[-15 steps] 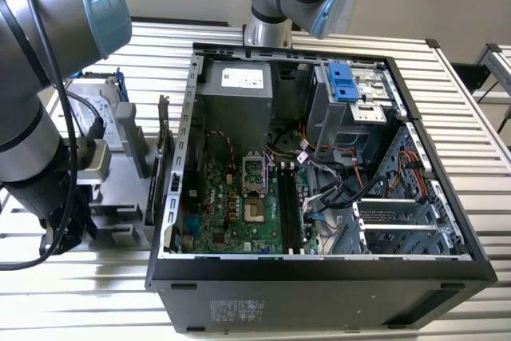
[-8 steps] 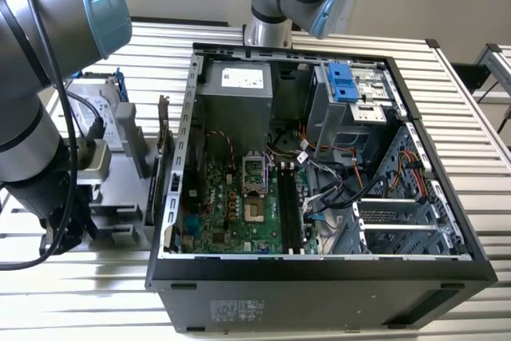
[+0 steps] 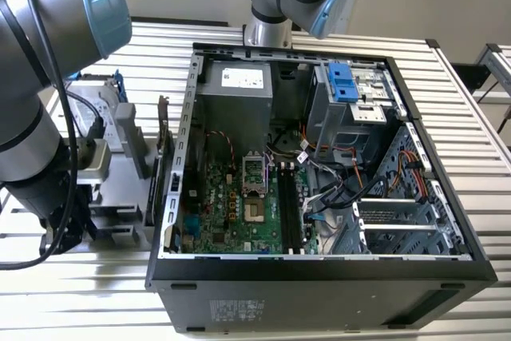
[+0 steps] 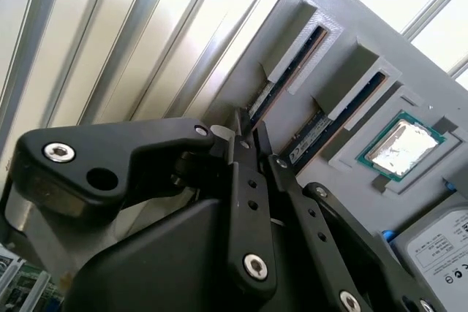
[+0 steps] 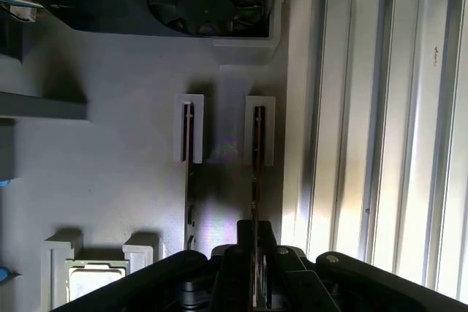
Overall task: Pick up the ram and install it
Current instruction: 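Pick up the ram and move it above insertion slot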
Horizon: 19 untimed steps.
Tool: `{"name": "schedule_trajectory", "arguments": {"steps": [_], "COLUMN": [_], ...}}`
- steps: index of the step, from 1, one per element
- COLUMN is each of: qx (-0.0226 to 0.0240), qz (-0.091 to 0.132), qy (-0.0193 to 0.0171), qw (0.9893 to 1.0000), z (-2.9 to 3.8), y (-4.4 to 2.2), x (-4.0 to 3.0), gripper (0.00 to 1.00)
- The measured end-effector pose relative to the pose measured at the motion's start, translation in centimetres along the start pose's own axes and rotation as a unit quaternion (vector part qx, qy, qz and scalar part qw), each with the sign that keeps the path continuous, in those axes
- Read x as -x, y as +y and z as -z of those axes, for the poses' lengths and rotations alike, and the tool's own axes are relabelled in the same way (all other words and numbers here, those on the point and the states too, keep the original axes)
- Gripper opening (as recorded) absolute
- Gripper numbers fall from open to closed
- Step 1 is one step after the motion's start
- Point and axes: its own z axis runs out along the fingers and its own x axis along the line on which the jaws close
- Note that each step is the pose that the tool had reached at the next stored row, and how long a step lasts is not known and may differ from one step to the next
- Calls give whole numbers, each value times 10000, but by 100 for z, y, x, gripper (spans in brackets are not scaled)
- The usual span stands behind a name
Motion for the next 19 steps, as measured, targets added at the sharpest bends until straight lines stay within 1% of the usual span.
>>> {"name": "schedule_trajectory", "arguments": {"steps": [12,19], "qx": [0,-1], "qz": [0,0], "qy": [0,0], "qw": [10000,10000], "z": [4,57], "y": [1,1], "x": [-3,-3], "gripper": [0,0]}}
